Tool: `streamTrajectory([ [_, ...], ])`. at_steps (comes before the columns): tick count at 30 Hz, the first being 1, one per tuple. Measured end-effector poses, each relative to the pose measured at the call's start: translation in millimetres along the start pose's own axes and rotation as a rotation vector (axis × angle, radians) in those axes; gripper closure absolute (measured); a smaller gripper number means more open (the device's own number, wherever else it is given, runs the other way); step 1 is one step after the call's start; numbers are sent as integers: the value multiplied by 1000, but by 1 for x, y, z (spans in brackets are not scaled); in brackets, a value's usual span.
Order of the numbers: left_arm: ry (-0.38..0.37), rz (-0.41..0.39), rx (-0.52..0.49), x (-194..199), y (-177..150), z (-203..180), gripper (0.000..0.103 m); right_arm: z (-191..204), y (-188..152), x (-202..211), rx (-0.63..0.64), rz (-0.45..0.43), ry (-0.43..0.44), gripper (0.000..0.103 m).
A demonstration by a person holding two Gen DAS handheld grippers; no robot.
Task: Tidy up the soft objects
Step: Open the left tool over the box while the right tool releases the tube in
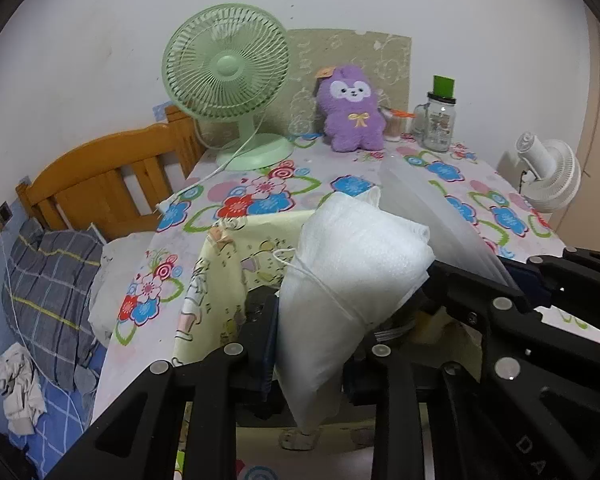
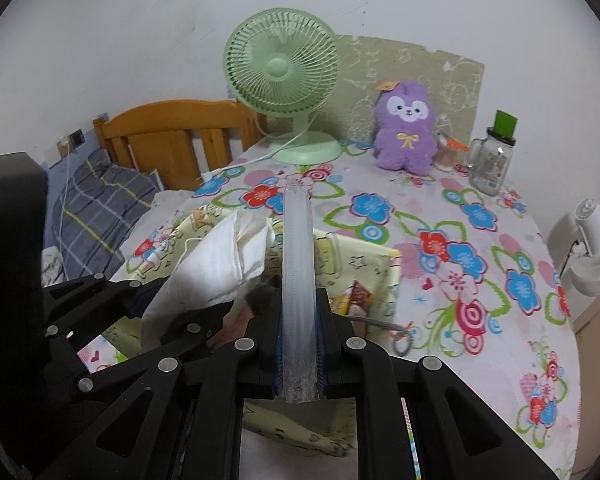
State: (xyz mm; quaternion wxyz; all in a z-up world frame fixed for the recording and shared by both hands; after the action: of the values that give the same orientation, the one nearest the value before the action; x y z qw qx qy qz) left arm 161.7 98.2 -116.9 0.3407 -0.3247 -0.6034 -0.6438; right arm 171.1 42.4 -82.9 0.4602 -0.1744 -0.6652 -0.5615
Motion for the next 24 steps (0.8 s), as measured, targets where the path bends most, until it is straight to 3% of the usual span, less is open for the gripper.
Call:
streamTrajectory([
  [4, -3, 8, 16, -6, -2, 6, 72, 5, -1, -9, 0, 20, 16, 88],
  [11, -5, 4, -3, -8, -5, 1, 49, 4, -6, -17, -33, 40, 63, 84],
  [13, -13, 6, -6, -8, -6, 0, 45, 3, -7, -17, -54, 45, 90, 70],
  [14, -23, 4, -3, -7, -6, 0, 44, 1, -8, -17, -61, 49, 86, 47],
  [15, -38, 8, 0, -7, -7, -1, 44, 0, -8, -16, -64, 46, 78, 34],
  [19, -43, 13, -7, -6, -8, -4, 40, -9, -6, -8, -92, -1, 42, 26],
  [24, -57, -17, -10, 5, -7, -10, 17, -16, -10, -6, -94, 3, 16, 26],
])
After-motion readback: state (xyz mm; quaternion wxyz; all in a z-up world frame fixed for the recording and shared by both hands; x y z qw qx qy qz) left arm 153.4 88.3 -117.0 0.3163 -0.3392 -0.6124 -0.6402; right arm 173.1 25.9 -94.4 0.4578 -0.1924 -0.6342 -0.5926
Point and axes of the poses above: each gripper's, at about its wrist camera, not at the fingertips, and x roughly against the way its jaws point, z to its left, y to its top, the point moved 10 cm from there along -x, roughly the way its jaws point, and after that the axes turned 13 degrees about z, right-handed, at the moved point
